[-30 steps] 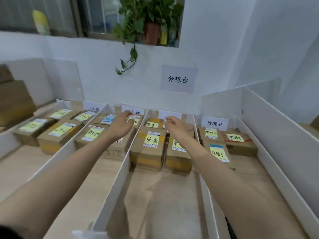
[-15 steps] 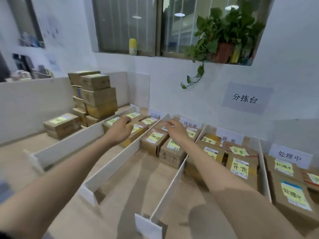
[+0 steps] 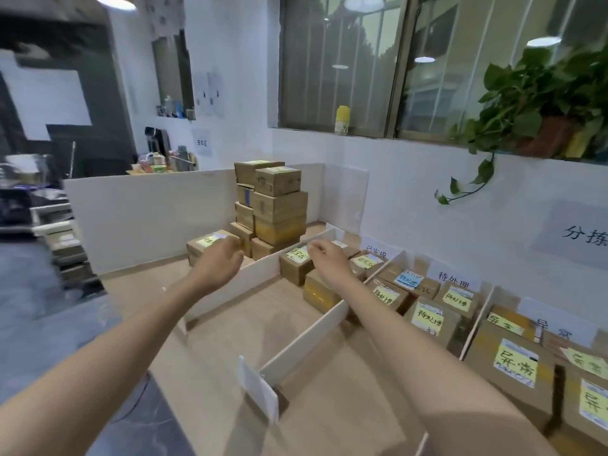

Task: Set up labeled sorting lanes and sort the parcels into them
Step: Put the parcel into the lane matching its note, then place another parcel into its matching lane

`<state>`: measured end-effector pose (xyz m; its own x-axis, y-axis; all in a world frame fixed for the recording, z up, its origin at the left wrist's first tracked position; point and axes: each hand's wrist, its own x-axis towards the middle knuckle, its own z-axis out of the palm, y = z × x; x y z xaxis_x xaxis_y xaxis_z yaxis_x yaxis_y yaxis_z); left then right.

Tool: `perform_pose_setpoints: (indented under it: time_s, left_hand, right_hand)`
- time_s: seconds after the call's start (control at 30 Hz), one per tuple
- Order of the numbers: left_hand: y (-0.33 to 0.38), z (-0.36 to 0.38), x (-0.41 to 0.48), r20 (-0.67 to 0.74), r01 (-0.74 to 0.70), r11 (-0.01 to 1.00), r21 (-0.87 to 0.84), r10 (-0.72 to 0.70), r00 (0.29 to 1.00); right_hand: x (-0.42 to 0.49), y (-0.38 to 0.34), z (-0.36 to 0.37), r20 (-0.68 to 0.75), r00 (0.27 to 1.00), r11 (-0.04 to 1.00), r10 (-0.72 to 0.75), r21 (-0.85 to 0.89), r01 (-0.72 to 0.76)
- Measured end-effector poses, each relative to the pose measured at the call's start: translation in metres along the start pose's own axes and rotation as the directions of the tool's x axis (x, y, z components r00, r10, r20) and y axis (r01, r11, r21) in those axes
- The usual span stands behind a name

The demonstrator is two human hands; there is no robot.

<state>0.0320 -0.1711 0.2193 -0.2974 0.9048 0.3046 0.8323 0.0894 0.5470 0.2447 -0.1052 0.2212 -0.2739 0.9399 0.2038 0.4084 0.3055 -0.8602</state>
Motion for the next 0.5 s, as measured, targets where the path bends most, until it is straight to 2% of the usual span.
perform_pose_setpoints:
  time_s: [0.33,0.5]
  left_hand:
    - [-0.147,-0.078,0.002,-0.105,0.159,0.987,0.027,-0.155,0.982]
    - [-0.195,-0.104,-0.003,-0.138,0.216,0.976,0.015,-0.212,0.967]
  right_hand:
    - [0.032,-0.071,0.155,0.152,0.984,0.996,-0.093,0.028,0.090]
    - [0.039,-0.093,0.216,0.198,0.972,0.992,-0.126,0.030,0.123]
